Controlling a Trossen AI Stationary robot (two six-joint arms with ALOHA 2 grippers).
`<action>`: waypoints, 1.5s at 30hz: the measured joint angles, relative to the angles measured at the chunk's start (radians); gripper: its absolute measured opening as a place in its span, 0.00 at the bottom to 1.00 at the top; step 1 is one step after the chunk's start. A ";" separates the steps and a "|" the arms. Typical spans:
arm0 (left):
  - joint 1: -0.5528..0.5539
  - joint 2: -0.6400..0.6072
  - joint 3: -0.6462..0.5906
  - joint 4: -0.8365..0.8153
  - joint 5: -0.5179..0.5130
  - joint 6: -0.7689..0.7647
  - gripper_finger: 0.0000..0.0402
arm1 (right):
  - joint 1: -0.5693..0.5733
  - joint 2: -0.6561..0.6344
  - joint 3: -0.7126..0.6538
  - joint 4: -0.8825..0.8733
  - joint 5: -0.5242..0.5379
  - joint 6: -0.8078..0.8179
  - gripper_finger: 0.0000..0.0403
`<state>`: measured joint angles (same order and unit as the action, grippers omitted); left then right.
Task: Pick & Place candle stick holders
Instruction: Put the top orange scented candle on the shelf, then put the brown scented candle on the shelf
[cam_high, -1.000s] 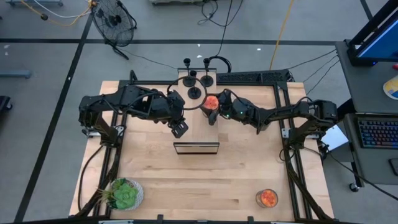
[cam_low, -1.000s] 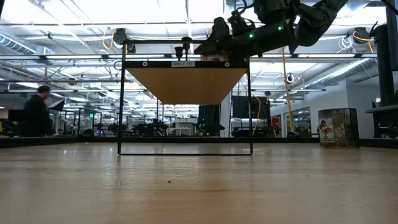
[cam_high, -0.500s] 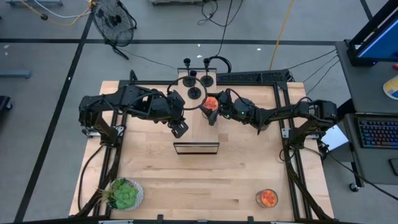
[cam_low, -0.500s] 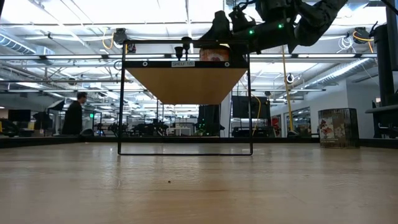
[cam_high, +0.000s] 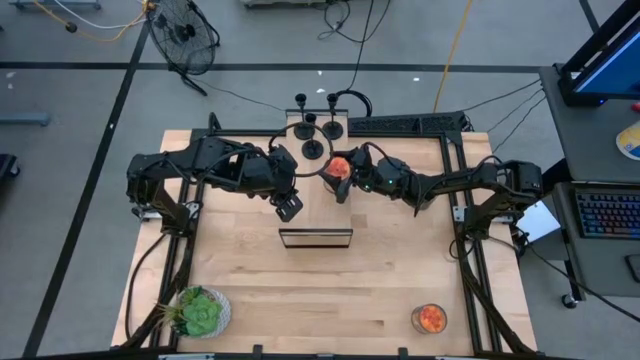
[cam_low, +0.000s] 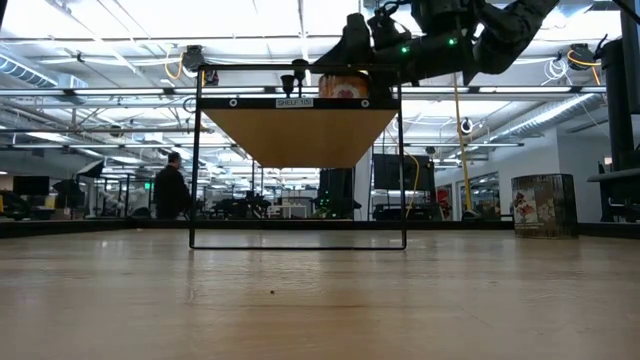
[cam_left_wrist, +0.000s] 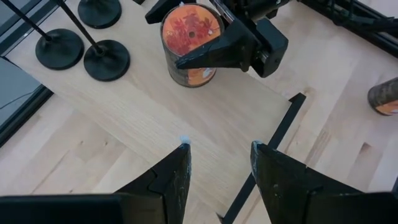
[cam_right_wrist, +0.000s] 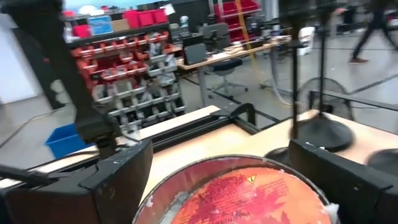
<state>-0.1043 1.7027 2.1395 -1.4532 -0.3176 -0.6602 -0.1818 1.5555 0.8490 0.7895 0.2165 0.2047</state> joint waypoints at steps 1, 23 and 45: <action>0.000 0.000 0.000 0.000 0.000 -0.001 0.43 | 0.000 0.000 0.000 0.001 -0.022 0.000 0.91; 0.000 0.000 0.000 0.008 0.000 0.013 0.43 | 0.046 -0.149 0.001 0.052 -0.015 -0.191 0.91; 0.057 -0.035 -0.291 0.163 -0.037 0.159 0.43 | 0.183 -0.755 0.001 -1.344 0.519 0.381 0.84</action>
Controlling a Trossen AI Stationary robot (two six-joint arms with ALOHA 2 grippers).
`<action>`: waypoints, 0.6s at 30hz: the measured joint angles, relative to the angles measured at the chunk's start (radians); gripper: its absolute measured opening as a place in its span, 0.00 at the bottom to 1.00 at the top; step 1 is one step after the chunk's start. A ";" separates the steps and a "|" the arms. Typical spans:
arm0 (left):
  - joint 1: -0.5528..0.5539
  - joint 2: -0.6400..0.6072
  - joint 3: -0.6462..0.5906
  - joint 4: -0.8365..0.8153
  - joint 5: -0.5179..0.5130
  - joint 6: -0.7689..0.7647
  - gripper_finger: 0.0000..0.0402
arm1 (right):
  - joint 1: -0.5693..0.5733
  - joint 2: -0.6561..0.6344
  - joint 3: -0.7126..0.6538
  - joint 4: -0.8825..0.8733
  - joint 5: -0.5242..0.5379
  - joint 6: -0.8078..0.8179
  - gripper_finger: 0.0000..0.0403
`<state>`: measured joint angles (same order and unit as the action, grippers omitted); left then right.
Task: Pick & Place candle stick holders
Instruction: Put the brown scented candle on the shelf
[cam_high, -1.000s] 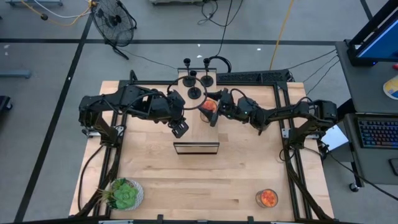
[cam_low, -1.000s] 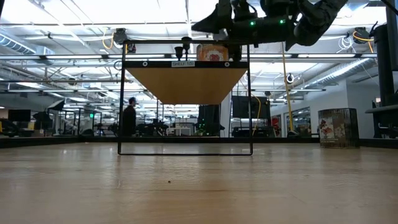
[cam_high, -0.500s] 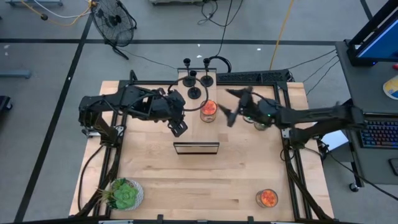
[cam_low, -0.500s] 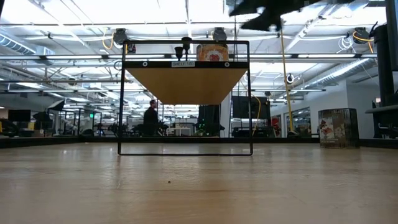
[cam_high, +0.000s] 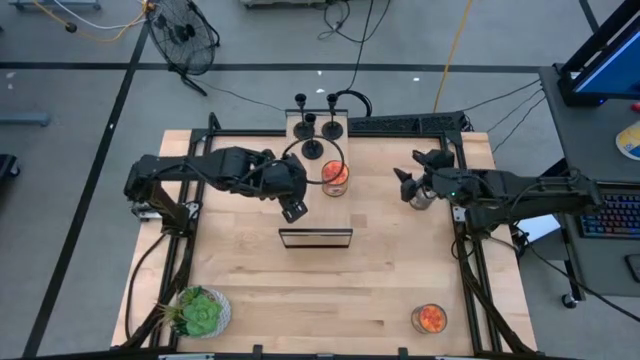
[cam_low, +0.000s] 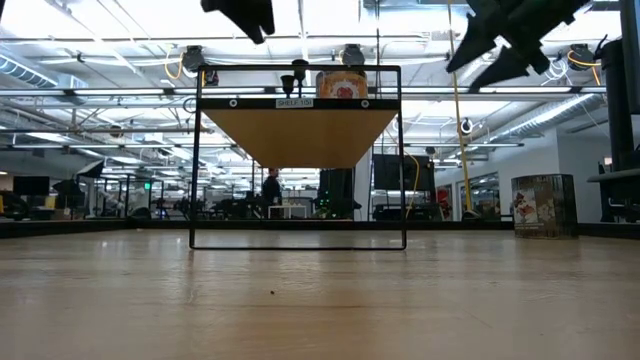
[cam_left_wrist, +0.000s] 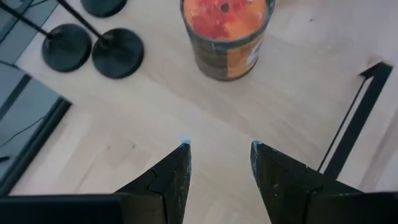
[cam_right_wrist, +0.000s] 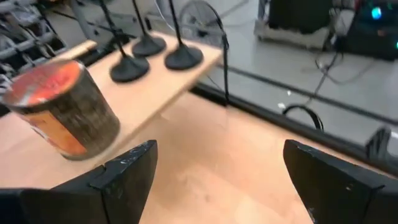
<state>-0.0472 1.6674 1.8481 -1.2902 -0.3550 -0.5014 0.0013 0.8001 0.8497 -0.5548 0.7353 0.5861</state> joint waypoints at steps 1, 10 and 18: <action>0.006 -0.020 -0.032 0.032 0.009 0.006 0.43 | 0.000 0.000 0.000 -0.024 -0.002 0.026 0.84; 0.035 -0.284 -0.368 0.335 0.013 0.019 0.43 | 0.000 0.002 0.026 -0.263 -0.033 0.223 0.84; 0.035 -0.498 -0.657 0.568 0.009 0.056 0.43 | -0.023 0.023 0.104 -0.466 -0.098 0.351 0.84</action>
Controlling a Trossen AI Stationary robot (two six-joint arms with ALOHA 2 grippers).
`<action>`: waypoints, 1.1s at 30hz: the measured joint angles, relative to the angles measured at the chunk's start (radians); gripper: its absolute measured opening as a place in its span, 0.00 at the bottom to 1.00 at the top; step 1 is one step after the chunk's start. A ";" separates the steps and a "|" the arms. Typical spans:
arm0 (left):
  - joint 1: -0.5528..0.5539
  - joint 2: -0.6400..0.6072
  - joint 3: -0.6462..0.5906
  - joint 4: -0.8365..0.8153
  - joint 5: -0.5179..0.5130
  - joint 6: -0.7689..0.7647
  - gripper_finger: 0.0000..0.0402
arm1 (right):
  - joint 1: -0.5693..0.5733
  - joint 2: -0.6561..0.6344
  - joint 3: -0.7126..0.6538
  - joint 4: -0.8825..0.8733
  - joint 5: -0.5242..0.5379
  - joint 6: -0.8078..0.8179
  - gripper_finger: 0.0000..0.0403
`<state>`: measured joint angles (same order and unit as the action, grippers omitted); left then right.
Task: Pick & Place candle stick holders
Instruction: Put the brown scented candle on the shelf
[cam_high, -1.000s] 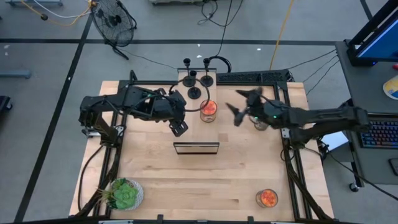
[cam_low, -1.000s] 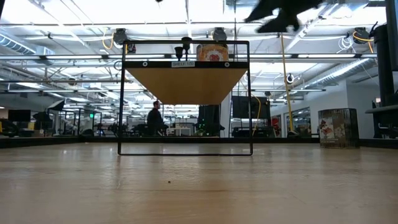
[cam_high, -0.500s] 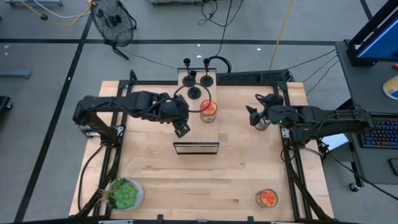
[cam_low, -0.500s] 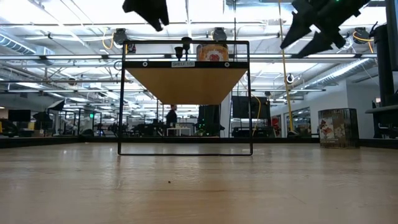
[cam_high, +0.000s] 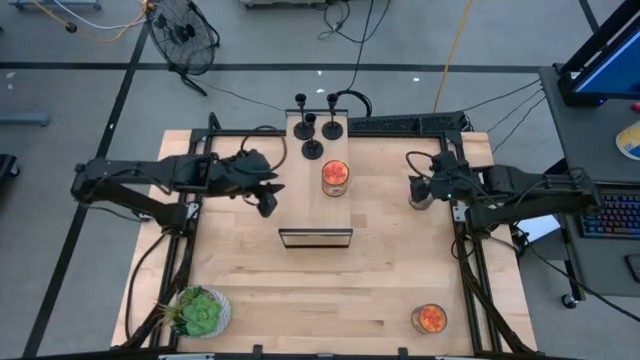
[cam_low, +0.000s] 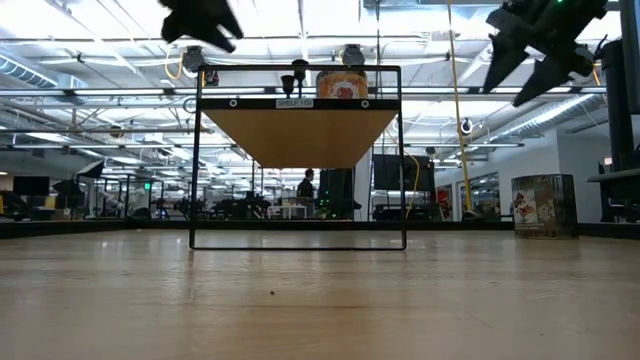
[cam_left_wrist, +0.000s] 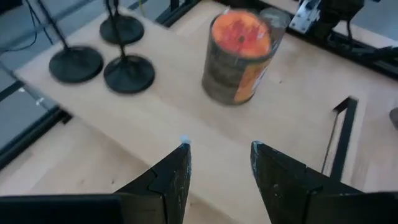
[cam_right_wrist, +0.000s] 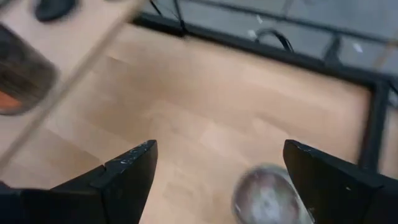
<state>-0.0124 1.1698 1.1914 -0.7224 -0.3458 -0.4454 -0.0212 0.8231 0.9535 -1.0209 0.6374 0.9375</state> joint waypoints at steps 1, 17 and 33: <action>0.000 -0.019 -0.029 0.010 0.000 -0.003 0.43 | -0.009 0.009 0.013 -0.034 -0.017 0.023 0.84; 0.039 -0.170 -0.231 0.175 0.007 -0.018 0.43 | -0.239 0.215 0.071 -0.494 -0.260 0.422 0.84; 0.047 -0.170 -0.231 0.197 0.033 0.037 0.43 | -0.337 0.353 0.068 -0.480 -0.290 0.467 0.84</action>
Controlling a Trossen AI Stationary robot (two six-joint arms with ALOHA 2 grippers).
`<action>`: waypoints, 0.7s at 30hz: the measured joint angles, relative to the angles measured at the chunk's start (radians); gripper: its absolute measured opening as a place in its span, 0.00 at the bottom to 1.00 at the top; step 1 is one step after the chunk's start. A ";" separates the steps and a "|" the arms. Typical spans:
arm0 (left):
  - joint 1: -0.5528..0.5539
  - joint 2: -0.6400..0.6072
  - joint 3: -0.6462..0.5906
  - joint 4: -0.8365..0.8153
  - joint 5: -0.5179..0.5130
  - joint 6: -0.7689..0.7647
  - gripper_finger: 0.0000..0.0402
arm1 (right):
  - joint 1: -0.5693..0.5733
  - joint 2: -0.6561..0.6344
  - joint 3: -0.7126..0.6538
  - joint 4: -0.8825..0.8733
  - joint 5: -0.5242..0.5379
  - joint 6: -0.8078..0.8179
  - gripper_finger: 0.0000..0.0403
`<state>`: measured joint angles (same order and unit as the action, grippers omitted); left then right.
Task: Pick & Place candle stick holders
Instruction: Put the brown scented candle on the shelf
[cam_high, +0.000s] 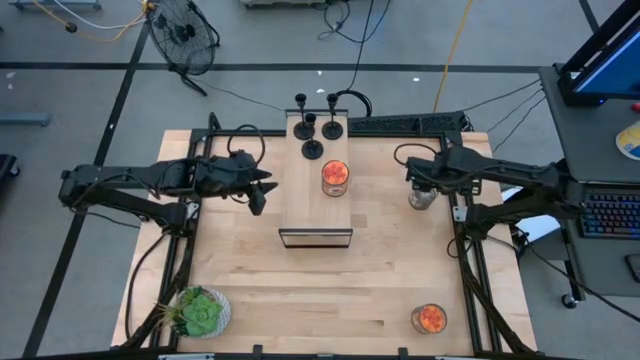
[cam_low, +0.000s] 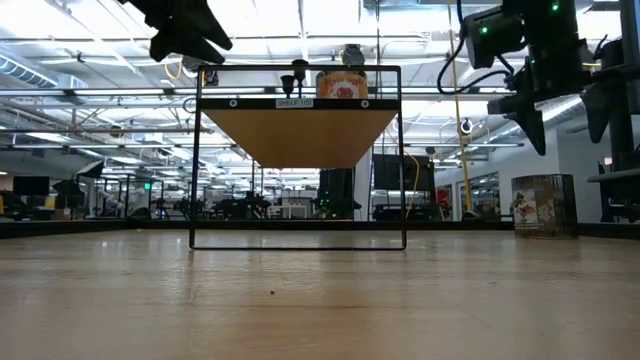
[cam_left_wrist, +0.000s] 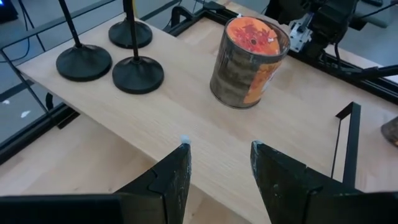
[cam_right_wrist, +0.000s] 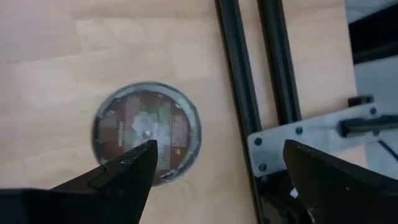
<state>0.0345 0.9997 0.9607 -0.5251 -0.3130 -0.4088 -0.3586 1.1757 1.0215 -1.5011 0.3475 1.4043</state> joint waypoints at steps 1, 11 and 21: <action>0.000 0.000 0.000 0.000 0.000 0.004 0.43 | -0.007 0.000 -0.007 0.000 -0.011 0.002 0.84; 0.000 0.000 0.000 -0.002 0.000 0.050 0.43 | -0.028 -0.018 -0.213 0.124 -0.149 0.094 0.79; 0.058 0.000 0.000 -0.005 0.089 0.088 0.43 | -0.029 -0.026 -0.248 0.182 -0.166 0.146 0.60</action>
<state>0.0927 1.0000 0.9607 -0.5299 -0.2242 -0.3208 -0.3874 1.1492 0.7731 -1.3189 0.1816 1.5501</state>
